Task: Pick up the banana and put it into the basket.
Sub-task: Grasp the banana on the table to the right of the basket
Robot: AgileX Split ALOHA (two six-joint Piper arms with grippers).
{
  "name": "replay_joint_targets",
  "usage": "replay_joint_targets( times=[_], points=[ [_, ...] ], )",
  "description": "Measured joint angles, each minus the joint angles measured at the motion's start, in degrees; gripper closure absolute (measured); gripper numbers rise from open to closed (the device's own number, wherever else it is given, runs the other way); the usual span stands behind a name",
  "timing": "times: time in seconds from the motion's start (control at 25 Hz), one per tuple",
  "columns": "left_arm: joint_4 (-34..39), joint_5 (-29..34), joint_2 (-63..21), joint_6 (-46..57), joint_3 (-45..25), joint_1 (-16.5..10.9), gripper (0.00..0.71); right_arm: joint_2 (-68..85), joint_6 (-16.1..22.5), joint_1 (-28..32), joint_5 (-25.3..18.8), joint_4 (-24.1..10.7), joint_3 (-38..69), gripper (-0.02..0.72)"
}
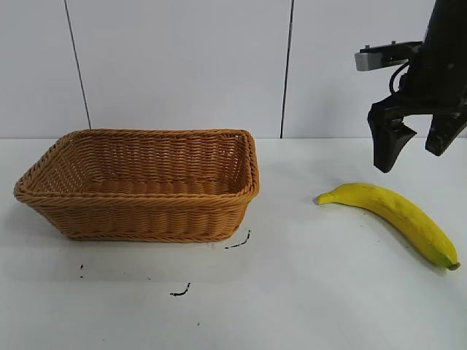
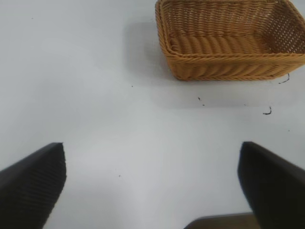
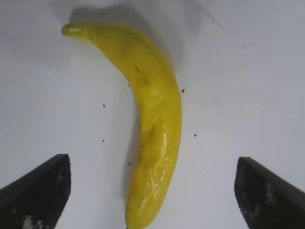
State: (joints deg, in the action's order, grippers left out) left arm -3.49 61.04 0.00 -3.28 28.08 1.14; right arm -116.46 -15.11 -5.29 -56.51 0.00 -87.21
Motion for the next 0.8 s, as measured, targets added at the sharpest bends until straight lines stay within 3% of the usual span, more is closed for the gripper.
replay_joint_targets(
  times=[0.28,0.68,0.8],
  points=[
    [0.0,0.0,0.0,0.0,0.0,0.0,0.015,-6.7,0.5,0.0,3.5,0.0,0.0,0.038],
    [0.0,0.0,0.0,0.0,0.0,0.0,0.015,-11.1,0.5,0.0,5.2,0.0,0.0,0.040],
    [0.0,0.0,0.0,0.0,0.0,0.0,0.015,-11.3,0.5,0.0,5.4,0.3,0.0,0.076]
  ],
)
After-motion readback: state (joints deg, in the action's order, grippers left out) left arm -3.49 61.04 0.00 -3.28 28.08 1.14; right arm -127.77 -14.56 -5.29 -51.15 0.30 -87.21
